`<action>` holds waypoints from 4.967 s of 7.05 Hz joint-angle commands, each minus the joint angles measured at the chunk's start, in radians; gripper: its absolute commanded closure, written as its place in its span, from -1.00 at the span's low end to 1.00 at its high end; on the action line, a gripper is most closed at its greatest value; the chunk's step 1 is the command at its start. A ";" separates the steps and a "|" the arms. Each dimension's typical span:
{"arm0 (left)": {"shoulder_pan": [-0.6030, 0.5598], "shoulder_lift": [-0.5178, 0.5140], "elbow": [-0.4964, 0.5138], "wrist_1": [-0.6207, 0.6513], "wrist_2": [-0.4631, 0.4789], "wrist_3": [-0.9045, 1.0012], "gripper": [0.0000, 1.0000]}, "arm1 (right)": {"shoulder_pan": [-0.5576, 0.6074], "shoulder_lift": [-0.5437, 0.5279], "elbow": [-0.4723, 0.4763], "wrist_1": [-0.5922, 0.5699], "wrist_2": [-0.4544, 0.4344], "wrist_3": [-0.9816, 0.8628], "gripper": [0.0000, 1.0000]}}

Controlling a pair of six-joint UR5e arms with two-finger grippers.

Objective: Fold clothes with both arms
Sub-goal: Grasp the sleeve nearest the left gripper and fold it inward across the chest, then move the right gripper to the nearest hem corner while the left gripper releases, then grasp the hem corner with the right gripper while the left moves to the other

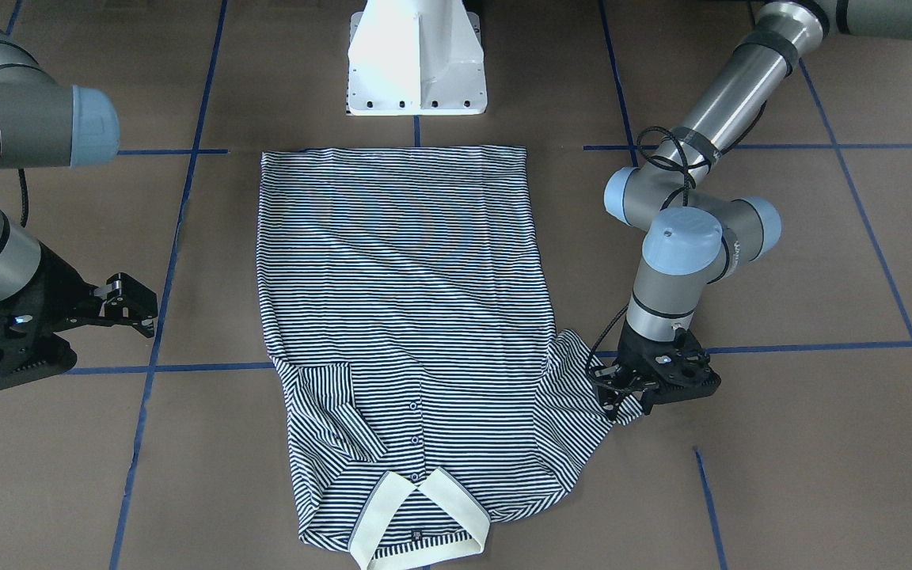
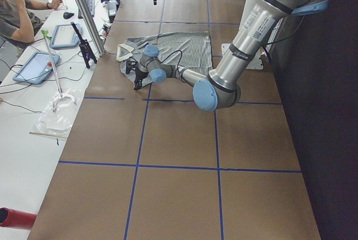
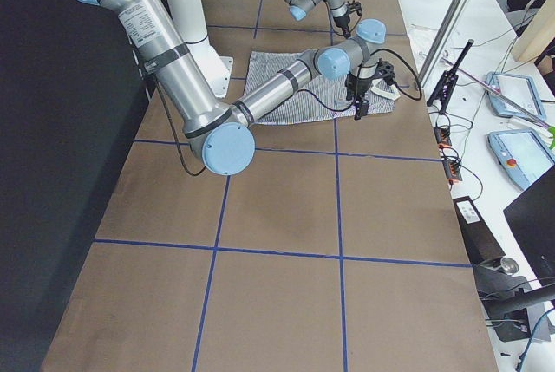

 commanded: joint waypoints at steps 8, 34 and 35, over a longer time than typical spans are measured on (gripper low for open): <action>0.005 -0.077 -0.203 0.265 -0.033 -0.137 1.00 | 0.000 -0.014 -0.015 0.012 -0.001 -0.001 -1.00; 0.049 0.096 -0.702 0.487 -0.173 0.081 -1.00 | -0.871 -0.474 0.439 0.284 -0.595 1.091 -0.94; 0.049 0.096 -0.703 0.487 -0.173 0.081 -1.00 | -0.871 -0.468 0.457 0.244 -0.593 1.091 -0.69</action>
